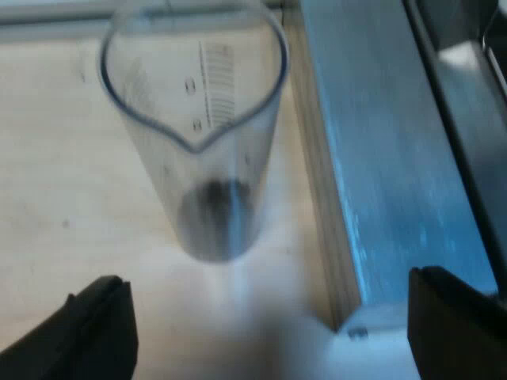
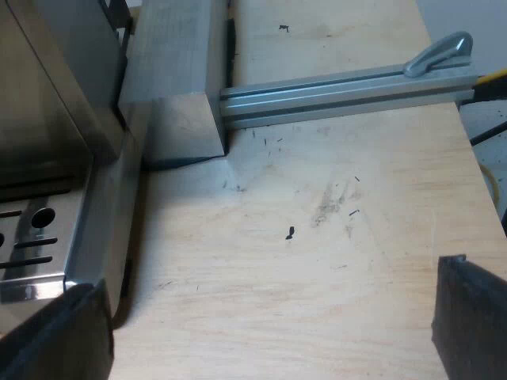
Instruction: Pour the beans into the coffee machine
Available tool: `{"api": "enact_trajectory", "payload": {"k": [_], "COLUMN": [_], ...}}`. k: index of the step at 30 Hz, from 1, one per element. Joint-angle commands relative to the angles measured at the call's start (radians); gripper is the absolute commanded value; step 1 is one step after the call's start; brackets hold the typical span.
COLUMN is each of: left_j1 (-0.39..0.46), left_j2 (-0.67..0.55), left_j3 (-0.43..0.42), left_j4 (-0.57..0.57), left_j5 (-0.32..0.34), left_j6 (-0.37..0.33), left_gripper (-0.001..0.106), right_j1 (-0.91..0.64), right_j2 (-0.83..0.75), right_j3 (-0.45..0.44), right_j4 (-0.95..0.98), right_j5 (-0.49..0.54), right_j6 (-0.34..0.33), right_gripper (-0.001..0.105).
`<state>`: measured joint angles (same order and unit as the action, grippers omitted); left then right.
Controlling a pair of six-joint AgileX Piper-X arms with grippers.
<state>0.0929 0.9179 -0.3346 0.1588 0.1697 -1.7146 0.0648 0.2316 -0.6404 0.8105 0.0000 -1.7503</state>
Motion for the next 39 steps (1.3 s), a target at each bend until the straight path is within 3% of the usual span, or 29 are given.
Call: {"api": "enact_trajectory", "payload": {"k": [1, 18, 29, 36, 39], "left_j1": [-0.003, -0.003, 0.004, 0.047, 0.085], "left_j2": [0.018, 0.134, 0.139, 0.185, 0.209], "left_j3": [0.0, 0.0, 0.0, 0.0, 0.0], "left_j4": [-0.042, -0.171, -0.242, -0.261, -0.292], "left_j5": [-0.001, 0.002, -0.057, -0.044, -0.007], "left_j6": [0.0, 0.013, 0.033, 0.033, 0.033], "left_gripper": [0.072, 0.072, 0.072, 0.072, 0.072], "right_j1": [-0.001, -0.001, -0.001, -0.001, -0.001], "right_j2": [-0.005, -0.005, -0.005, -0.005, -0.005], "right_j3": [-0.011, -0.011, -0.011, -0.036, -0.046], "right_j4": [-0.006, -0.006, -0.006, 0.007, 0.012], "right_j5": [0.0, 0.0, 0.0, 0.0, 0.0], "right_j6": [-0.003, -0.003, -0.003, -0.003, -0.003], "right_gripper": [0.082, 0.082, 0.082, 0.082, 0.082]}}
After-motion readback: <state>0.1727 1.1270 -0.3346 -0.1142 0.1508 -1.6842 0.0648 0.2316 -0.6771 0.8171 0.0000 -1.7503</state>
